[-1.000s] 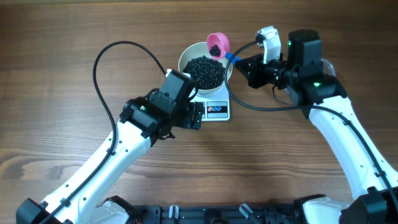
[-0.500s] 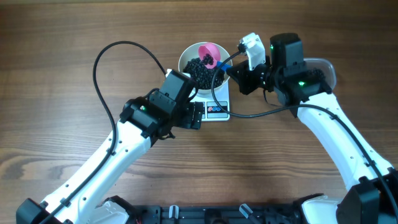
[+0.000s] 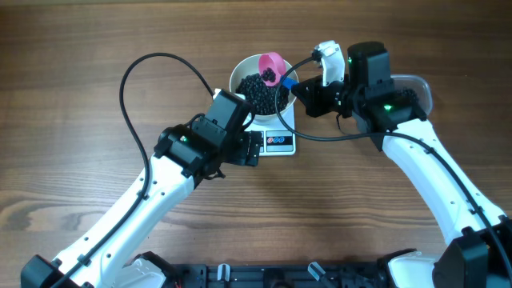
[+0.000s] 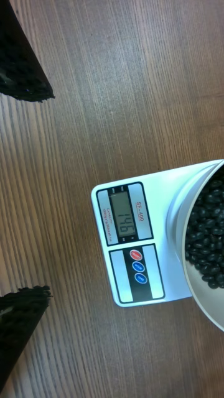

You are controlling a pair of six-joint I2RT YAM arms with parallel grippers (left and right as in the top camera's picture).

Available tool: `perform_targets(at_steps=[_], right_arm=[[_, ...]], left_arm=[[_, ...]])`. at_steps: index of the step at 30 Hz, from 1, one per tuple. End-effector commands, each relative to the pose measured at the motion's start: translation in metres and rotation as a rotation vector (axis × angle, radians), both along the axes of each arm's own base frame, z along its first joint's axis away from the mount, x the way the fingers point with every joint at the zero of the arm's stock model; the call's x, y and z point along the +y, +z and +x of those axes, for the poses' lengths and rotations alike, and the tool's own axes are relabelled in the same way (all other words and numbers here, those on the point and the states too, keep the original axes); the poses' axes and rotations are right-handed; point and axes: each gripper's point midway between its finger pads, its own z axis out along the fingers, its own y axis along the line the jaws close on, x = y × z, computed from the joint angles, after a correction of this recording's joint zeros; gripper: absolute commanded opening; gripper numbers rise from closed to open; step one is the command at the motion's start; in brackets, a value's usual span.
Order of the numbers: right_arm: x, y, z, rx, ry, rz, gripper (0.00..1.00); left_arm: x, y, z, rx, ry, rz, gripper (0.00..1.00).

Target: Scoop item into bowl and weigh 150g on scale

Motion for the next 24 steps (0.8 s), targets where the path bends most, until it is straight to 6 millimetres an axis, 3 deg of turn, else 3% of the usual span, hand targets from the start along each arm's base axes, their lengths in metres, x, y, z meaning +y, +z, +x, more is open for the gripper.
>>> perform_targets(at_steps=[1,9,17,24], right_arm=[[0.005,0.008,0.002,0.011,-0.01,0.043,0.04],[0.005,0.008,0.002,-0.063,0.06,-0.017,0.04],[0.001,-0.002,-0.003,-0.213,0.242,-0.19,0.04],[0.007,0.001,-0.006,-0.163,0.217,-0.116,0.04]], left_arm=[[0.002,-0.004,0.001,0.009,-0.002,0.005,1.0],[0.002,-0.004,0.001,0.009,-0.002,0.005,1.0],[0.002,-0.004,0.001,0.009,-0.002,0.005,1.0],[0.002,-0.004,0.001,0.009,-0.002,0.005,1.0]])
